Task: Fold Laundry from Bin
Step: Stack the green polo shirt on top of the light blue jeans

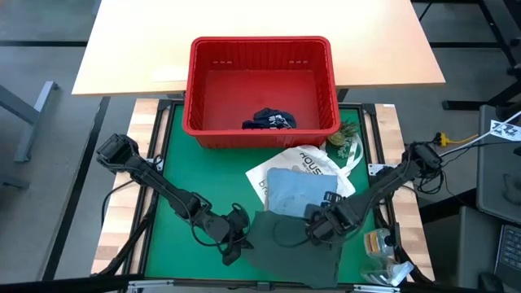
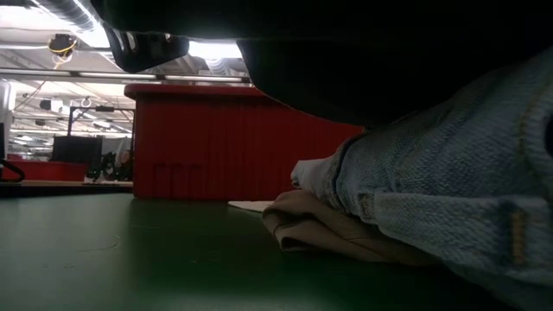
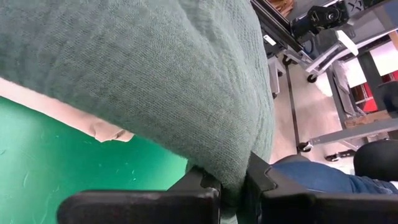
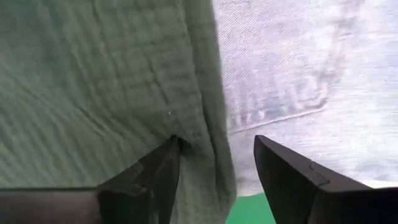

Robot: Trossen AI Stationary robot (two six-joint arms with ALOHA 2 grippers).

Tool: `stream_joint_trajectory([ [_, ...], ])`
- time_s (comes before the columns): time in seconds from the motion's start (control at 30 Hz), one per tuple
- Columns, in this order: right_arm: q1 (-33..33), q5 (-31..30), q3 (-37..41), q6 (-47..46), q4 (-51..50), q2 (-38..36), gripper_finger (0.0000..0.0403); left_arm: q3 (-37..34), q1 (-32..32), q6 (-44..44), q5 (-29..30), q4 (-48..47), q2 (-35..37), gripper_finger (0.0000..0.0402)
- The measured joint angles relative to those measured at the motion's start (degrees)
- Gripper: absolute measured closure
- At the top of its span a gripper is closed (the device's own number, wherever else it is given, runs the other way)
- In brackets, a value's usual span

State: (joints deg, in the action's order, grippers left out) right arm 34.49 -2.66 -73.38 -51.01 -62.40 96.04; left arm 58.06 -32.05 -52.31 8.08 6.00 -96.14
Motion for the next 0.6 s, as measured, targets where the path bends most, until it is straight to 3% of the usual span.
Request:
stream_joint_trajectory([
  [0.23,-2.5,8.7,0.0,6.5,0.2,3.8,0.0213,0.0,0.0,0.0,0.0,0.0,0.0,0.0391],
  [0.47,-2.7,9.9,0.0,10.9,0.9,6.0,0.0226,0.0,0.0,0.4,0.1,0.0,0.0,0.0391],
  [0.6,-2.7,10.9,0.0,13.1,1.8,6.0,0.0257,0.0,0.0,0.4,0.0,0.0,0.0,0.0391],
])
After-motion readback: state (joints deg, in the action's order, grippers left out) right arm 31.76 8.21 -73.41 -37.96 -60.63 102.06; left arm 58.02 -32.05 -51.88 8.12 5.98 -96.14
